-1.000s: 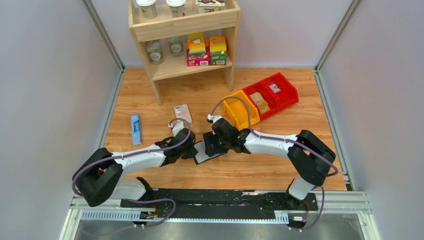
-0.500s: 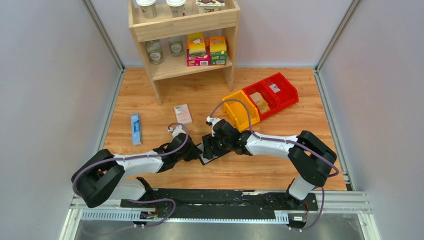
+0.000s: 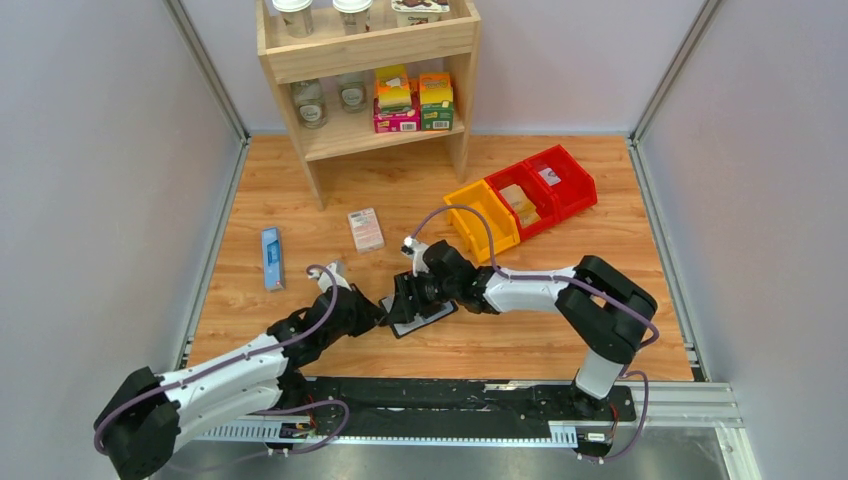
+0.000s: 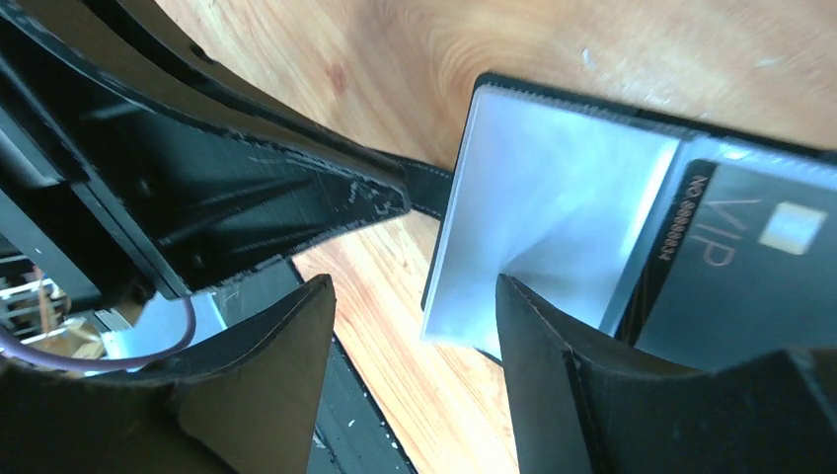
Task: Take the credit cards out of the card holder
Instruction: Remove the credit card from the card holder.
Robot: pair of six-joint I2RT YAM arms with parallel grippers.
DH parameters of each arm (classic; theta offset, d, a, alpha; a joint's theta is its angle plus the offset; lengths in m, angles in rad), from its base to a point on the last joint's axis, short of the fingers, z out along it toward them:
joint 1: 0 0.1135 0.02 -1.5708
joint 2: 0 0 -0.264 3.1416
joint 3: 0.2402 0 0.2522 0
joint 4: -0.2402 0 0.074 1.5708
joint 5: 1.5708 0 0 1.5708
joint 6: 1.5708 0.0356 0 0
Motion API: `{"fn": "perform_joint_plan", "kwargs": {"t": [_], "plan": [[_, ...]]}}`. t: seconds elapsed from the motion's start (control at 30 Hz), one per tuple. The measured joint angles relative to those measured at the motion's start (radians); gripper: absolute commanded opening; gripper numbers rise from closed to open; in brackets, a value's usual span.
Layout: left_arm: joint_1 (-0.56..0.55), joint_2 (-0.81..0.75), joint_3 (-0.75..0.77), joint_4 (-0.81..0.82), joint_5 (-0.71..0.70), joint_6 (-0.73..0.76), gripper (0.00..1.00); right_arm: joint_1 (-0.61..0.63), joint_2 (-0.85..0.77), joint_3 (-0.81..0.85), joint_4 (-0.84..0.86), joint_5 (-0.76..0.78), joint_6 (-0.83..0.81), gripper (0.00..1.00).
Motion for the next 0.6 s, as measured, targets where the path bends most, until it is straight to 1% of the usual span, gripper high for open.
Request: {"fn": "perform_joint_plan", "kwargs": {"t": [0.17, 0.23, 0.33, 0.5, 0.53, 0.6], "plan": [[0.0, -0.118, -0.027, -0.094, -0.018, -0.001, 0.18, 0.001, 0.039, -0.027, 0.047, -0.054, 0.055, 0.61], [0.0, -0.158, -0.027, -0.117, -0.02, 0.001, 0.18, 0.003, 0.055, -0.027, 0.048, -0.053, 0.071, 0.57], [0.0, -0.201, -0.021, -0.153, -0.021, 0.007, 0.18, 0.003, 0.082, -0.025, 0.066, -0.056, 0.102, 0.47], [0.0, -0.205, 0.021, -0.175, -0.021, 0.018, 0.18, 0.003, 0.098, -0.023, 0.068, -0.037, 0.13, 0.24], [0.0, -0.193, 0.034, -0.174, -0.021, 0.021, 0.19, 0.003, 0.098, -0.024, 0.061, -0.028, 0.132, 0.21], [0.0, -0.146, 0.065, -0.16, -0.021, 0.027, 0.19, 0.004, 0.095, -0.026, 0.048, -0.012, 0.128, 0.19]]}}
